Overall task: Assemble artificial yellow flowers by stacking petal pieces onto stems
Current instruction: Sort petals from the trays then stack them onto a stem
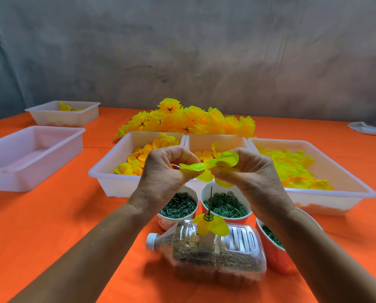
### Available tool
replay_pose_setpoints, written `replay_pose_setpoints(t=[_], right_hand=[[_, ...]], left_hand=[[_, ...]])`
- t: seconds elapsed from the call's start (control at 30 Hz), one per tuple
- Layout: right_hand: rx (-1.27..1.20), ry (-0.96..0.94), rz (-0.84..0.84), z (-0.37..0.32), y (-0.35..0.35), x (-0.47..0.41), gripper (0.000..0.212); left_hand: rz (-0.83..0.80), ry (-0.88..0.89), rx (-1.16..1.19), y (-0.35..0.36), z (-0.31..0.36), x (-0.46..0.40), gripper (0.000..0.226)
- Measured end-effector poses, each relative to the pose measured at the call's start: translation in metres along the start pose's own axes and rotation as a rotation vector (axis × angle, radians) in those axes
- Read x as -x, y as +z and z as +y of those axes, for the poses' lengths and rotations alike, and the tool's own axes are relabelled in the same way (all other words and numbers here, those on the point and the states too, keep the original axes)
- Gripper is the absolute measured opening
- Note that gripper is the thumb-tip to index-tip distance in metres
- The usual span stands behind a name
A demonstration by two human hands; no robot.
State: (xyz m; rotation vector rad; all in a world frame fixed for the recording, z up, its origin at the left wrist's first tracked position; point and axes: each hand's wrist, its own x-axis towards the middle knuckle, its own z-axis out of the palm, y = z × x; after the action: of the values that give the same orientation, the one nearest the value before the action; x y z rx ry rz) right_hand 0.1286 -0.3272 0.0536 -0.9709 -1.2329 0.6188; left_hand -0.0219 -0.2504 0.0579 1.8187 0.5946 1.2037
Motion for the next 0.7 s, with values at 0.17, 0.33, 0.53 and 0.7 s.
replay_pose_setpoints(t=[0.17,0.33,0.53,0.7], right_hand=[[-0.035,0.046,-0.015,0.003,0.001,0.006,0.016],[-0.039,0.065,-0.035,0.003,0.001,0.014,0.011],[-0.038,0.074,-0.050,0.002,0.003,0.021,0.011],[-0.041,0.077,-0.043,0.002,0.000,0.023,0.013]], left_hand=[[-0.023,0.013,-0.001,-0.003,0.001,0.009,0.023],[-0.041,-0.008,-0.011,-0.005,0.001,0.016,0.021],[-0.045,-0.029,-0.008,-0.004,0.001,0.022,0.020],[-0.063,-0.022,0.002,-0.002,0.002,0.024,0.019]])
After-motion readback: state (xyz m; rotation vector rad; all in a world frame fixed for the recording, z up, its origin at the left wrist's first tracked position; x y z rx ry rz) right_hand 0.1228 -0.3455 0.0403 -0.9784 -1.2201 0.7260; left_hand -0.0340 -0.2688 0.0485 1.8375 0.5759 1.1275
